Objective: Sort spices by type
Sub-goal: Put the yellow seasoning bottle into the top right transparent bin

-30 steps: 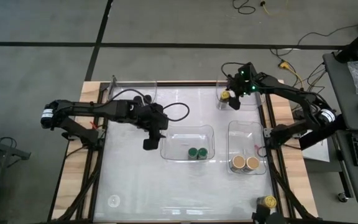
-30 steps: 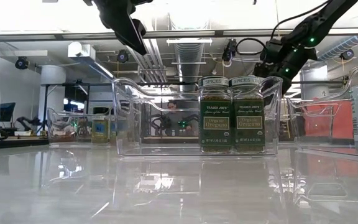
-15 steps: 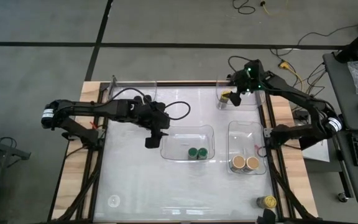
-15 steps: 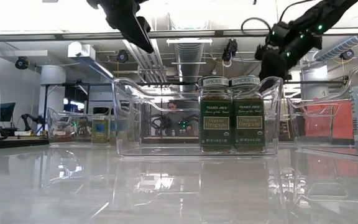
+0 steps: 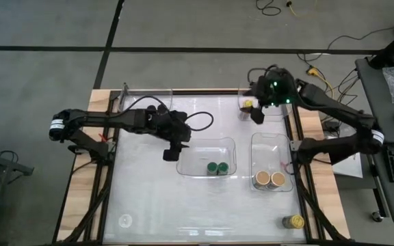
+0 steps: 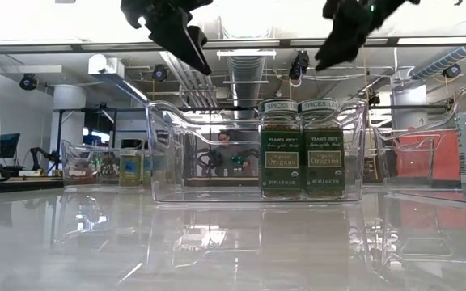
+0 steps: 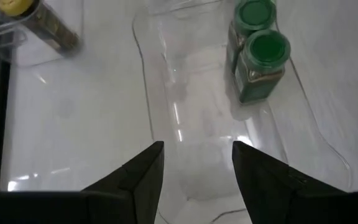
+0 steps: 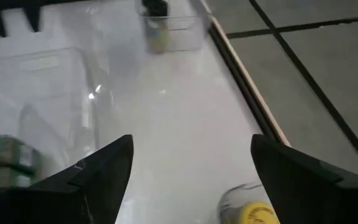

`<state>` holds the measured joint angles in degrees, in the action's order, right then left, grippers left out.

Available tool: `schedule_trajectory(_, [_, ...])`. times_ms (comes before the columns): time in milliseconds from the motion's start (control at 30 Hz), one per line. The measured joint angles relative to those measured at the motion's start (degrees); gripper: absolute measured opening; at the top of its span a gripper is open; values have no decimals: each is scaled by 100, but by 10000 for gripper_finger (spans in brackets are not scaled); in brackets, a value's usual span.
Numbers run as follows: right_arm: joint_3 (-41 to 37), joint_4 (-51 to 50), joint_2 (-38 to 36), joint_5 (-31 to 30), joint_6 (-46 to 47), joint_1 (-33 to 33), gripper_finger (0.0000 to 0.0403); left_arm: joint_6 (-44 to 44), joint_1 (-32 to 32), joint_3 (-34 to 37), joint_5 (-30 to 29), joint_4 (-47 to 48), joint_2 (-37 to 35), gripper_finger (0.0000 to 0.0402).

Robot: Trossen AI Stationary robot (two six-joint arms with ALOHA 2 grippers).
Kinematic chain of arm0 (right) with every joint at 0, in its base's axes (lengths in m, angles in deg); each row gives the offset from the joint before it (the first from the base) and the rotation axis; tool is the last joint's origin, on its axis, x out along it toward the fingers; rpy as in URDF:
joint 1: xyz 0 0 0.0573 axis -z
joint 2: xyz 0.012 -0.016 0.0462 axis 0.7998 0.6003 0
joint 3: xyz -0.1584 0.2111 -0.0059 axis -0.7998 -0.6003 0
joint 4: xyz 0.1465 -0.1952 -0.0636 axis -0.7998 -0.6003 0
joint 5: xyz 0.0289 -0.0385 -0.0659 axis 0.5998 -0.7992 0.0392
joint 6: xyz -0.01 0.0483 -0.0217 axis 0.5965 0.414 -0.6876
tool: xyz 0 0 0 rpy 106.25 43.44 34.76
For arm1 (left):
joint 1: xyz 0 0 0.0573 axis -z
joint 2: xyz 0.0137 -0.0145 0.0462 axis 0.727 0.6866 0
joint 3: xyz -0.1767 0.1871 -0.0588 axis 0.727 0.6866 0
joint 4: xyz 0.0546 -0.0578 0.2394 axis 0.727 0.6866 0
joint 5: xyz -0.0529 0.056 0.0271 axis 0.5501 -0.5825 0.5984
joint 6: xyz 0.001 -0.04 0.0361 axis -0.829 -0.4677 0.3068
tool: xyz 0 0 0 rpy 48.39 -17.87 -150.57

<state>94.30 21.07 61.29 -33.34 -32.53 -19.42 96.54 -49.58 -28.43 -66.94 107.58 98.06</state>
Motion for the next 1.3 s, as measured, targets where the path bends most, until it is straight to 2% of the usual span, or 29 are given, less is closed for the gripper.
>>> schedule_trajectory(333, [600, -557, 9, -1479, 1330, -2222, 331, -48, 33, -2, 4, 453, -98, 173])
schedule_trajectory(633, [1359, -2557, 189, -2208, 3729, -4124, 320, -677, 30, -4, -164, 832, -402, 150])
schedule_trajectory(733, [1642, -3248, 461, -2129, 4768, -4751, 320, -843, 30, -4, -162, 943, -455, 142])
schedule_trajectory(867, [2060, -3812, 946, -1704, 6026, -5549, 326, -967, 33, -4, -162, 1038, -532, 131])
schedule_trajectory(1067, [2443, -3912, 1839, -708, 7806, -6624, 316, -1577, 30, -4, -160, 1031, -602, 117])
schedule_trajectory(1300, [2823, -3897, 2847, -585, 9129, -7952, 298, -2267, 163, -4, -145, 819, -638, 105])
